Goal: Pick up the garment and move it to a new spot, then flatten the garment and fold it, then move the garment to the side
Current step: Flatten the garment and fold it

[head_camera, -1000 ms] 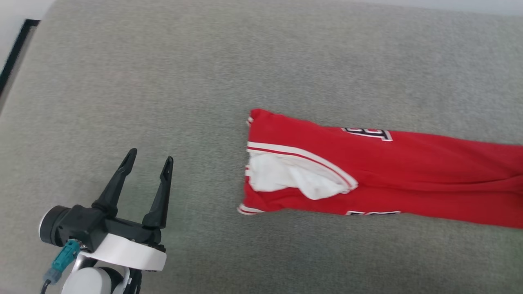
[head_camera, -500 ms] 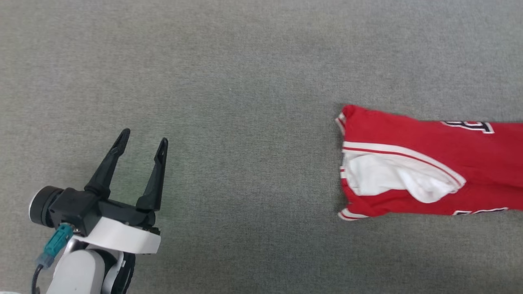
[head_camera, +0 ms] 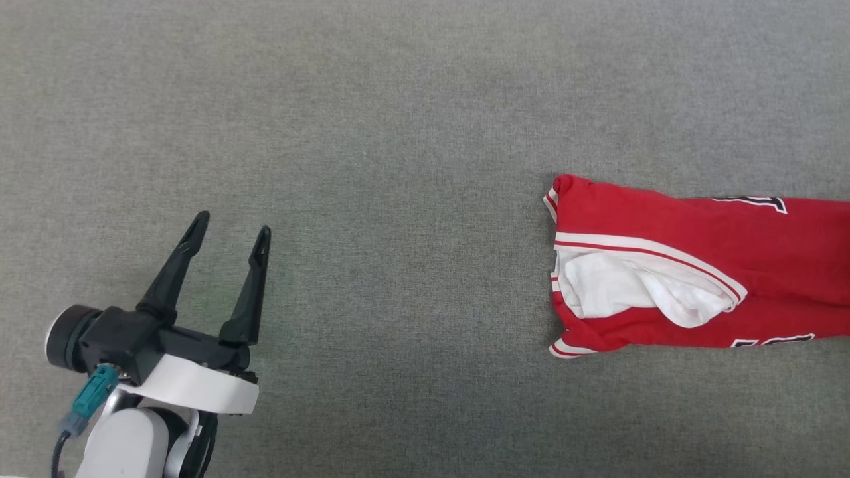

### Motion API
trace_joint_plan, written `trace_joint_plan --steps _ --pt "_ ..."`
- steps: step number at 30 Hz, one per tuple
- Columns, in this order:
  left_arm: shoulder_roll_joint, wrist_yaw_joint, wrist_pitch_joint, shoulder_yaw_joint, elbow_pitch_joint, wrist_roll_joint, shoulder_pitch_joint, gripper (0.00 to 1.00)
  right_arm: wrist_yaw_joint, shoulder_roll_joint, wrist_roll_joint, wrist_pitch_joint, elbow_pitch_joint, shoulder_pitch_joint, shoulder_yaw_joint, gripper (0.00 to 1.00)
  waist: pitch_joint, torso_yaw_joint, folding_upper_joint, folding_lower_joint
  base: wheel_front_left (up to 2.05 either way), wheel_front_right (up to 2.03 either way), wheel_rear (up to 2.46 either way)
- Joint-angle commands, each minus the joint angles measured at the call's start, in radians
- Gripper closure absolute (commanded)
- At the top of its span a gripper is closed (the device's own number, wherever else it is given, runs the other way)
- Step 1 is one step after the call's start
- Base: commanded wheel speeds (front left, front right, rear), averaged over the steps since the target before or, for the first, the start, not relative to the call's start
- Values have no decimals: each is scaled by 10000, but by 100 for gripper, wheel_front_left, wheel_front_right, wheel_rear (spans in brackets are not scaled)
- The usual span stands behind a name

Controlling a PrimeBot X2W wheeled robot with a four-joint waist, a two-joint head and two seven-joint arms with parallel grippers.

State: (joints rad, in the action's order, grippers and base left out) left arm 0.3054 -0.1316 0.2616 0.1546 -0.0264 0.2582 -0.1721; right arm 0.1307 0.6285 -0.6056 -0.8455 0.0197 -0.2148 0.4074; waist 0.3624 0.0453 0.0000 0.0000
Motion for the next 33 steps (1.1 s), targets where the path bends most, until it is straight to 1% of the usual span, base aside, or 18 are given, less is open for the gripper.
trace_joint_plan --steps 1,5,7,8,11,15,20,25,29,33 --pt "-79 28 43 -129 -22 8 138 0 -1 -107 -80 -60 -398 130 -315 100 -103 48 0 0 0 0 0" --pt "-219 28 43 -494 -87 204 380 0 -1 -334 -128 -245 -1588 217 -1657 100 -266 82 0 0 0 0 0" --pt "-227 28 44 -554 -114 198 490 0 -1 -531 -209 -357 -1950 153 -2374 100 -328 127 0 0 0 0 0" --pt "-227 28 44 -554 -114 198 490 0 -1 -531 -209 -357 -1950 153 -2374 100 -328 127 0 0 0 0 0" --pt "-274 28 43 -619 -143 207 591 0 -1 -696 -94 -405 -2270 -40 -3304 100 -384 246 0 0 0 0 0" --pt "-319 28 44 -661 -187 314 619 0 -1 -933 17 -440 -2379 -289 -4434 100 -406 466 0 0 0 0 0" --pt "-284 28 43 -597 -235 426 564 0 -1 -1253 73 -236 -2190 -816 -5655 100 -377 710 0 0 0 0 0" --pt "-366 28 43 -544 -282 412 516 0 -1 -1533 49 -14 -1784 -1366 -6654 100 -339 886 0 0 0 0 0" --pt "-412 28 43 -484 -318 392 476 0 -1 -1674 10 249 -1269 -1672 -7165 100 -330 983 0 0 0 0 0" --pt "-455 28 43 -416 -388 430 457 0 -1 -1602 24 603 -669 -1828 -7439 100 -344 1048 0 0 0 0 0"
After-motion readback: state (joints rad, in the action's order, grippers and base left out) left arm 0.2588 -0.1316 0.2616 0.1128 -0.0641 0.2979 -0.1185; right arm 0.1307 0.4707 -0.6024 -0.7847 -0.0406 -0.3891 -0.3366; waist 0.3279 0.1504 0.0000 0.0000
